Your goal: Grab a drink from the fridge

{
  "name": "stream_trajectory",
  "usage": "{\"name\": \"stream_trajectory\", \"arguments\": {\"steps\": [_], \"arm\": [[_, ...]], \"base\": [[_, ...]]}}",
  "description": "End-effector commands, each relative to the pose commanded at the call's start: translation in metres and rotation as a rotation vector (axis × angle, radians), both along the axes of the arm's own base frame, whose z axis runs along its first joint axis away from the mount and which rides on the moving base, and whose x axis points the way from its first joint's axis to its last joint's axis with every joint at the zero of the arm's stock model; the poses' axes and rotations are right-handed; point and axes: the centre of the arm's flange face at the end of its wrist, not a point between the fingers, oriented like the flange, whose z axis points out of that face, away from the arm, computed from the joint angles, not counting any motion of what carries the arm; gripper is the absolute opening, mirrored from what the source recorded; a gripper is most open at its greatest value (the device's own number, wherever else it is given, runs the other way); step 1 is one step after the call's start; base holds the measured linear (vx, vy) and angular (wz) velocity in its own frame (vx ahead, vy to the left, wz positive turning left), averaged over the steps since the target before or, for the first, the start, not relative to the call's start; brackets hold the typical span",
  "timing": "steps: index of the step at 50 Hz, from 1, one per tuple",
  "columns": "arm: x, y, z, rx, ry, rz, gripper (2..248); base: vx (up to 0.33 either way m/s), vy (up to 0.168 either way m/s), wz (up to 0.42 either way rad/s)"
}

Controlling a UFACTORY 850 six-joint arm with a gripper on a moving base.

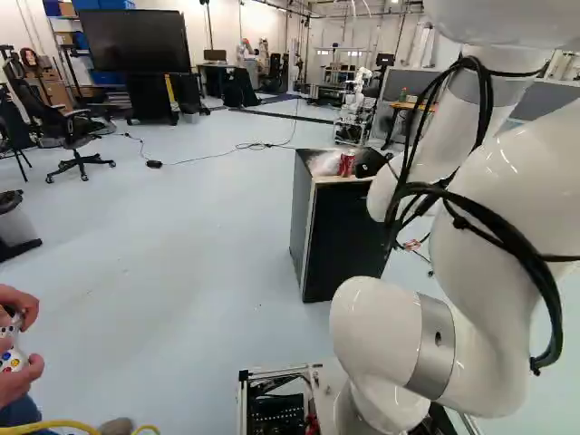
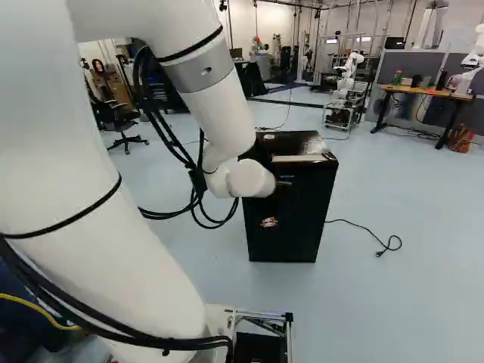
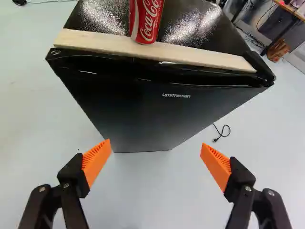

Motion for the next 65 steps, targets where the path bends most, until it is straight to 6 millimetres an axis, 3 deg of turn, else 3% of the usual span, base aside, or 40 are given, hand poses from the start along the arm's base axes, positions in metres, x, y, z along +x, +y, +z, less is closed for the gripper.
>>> {"name": "stream_trajectory", "arguments": {"steps": [33, 65], "arm": [[0.029, 0.003, -0.024, 0.039, -0.072, 0.056, 247], [0.043, 0.009, -0.026, 0.041, -0.076, 0.086, 247]], "base": [[0.000, 0.000, 0.000], [0.000, 0.000, 0.000]]}}
